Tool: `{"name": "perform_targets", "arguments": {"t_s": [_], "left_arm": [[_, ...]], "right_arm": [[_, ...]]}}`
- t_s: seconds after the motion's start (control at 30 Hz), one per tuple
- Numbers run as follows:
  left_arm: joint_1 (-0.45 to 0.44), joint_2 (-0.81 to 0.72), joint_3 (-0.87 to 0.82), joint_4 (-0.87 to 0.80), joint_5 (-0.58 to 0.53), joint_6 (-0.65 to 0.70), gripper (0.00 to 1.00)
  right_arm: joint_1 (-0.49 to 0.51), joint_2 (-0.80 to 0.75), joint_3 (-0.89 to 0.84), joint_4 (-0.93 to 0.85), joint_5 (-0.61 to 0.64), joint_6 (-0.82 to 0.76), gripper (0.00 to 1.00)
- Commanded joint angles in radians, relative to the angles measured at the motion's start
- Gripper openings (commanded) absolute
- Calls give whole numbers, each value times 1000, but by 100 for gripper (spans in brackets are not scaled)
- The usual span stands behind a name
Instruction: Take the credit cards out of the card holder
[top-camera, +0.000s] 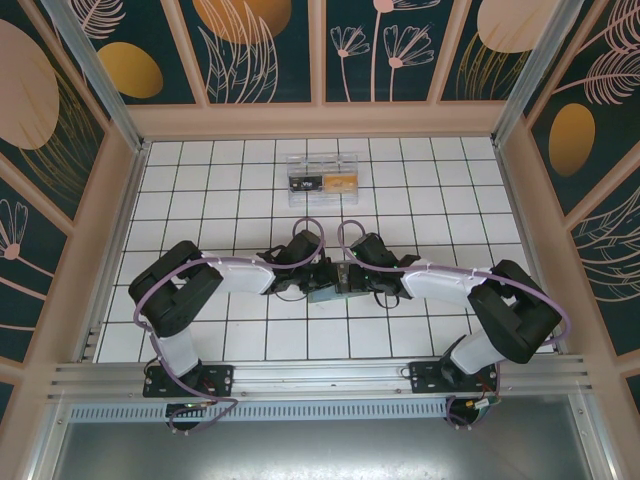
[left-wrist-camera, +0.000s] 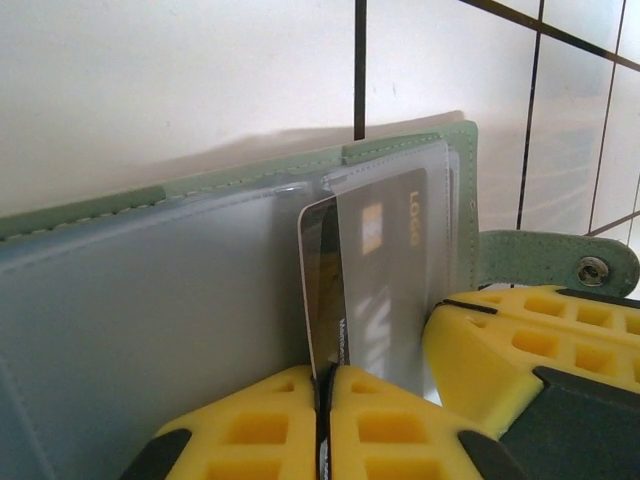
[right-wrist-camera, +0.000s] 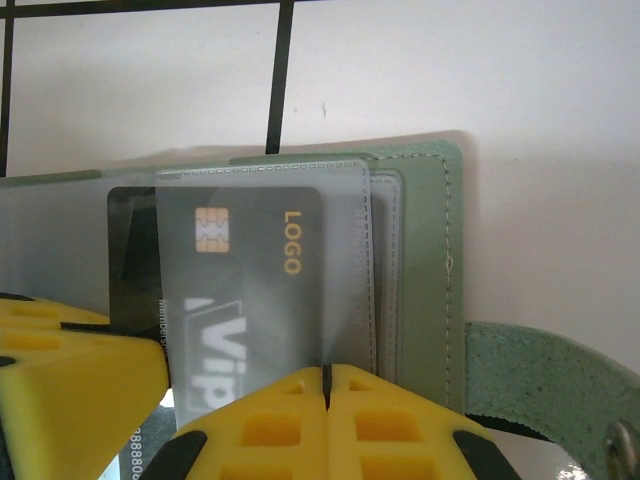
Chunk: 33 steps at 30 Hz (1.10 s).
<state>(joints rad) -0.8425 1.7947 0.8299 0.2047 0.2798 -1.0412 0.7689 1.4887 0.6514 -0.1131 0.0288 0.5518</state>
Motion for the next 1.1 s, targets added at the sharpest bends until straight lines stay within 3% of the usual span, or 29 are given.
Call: {"name": "perform_targets", "arguments": {"t_s": [0.0,0.13,0.6,1.07], "left_arm": [[-3,-21,-17,-19,-4,8,5],[5,-33,-29,-31,-11,14,0],[39,-75,-113,-22,-14,23,2],[63,-225,-164,-83,-44,43,4]], "right_arm": [[10,22,-33,-32,-9,7,0],[9,21,-39,-28,-9,10,0],[9,19,-35,-32,-10,13,0],[7,-1,-35,-39,-3,17,0]]}}
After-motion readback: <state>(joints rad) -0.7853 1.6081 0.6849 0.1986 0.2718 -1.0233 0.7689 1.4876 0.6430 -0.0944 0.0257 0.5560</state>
